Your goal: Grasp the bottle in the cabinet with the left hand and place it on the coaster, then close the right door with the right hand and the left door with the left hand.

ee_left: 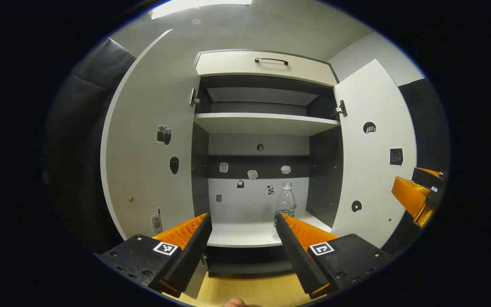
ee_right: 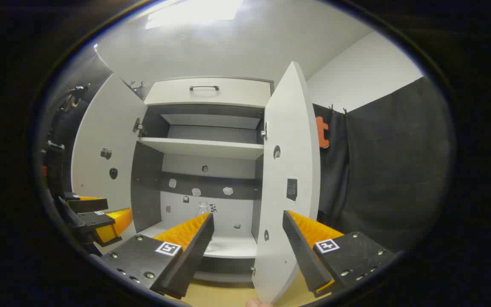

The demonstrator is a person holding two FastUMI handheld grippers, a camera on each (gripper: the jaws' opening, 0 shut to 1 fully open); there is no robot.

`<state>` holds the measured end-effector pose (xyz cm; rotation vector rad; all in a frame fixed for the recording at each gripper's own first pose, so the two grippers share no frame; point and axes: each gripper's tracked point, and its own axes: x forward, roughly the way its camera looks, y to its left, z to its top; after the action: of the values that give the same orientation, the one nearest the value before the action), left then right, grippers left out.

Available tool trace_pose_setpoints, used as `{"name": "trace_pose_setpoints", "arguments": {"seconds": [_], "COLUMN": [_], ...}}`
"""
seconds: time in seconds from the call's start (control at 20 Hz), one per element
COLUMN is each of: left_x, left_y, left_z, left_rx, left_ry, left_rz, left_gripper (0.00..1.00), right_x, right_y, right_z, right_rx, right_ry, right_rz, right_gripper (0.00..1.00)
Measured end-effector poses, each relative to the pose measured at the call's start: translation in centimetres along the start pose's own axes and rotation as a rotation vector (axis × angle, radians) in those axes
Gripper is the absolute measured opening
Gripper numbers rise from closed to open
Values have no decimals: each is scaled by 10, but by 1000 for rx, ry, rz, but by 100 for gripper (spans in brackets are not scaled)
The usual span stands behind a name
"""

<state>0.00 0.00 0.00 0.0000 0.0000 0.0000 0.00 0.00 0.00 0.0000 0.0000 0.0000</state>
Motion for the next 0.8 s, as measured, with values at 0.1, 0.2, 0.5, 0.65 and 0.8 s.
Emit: {"name": "trace_pose_setpoints", "arguments": {"seconds": [0.1,0.2,0.5,0.65,0.8], "left_x": [-1,-2,-3,-3,-3], "left_y": [1,2,7,7,7], "left_z": [0,1,1,0,0], "left_rx": [-1,-2,-4,-3,-3], "left_ry": [0,-2,-2,-2,-3], "left_rz": [0,-1,0,-3,-9], "left_gripper": [96,96,96,96,96], "right_x": [0,-1,-2,-3,-2], "right_y": [-1,-1,-1,0,-2], "right_z": [0,-1,-3,-3,-5], "right_rx": [-3,1,-8,-1,1], "right_ry": [0,4,4,9,13], "right_rz": [-5,-5,-6,-8,-15], "right_gripper": [99,99,99,99,95]}}
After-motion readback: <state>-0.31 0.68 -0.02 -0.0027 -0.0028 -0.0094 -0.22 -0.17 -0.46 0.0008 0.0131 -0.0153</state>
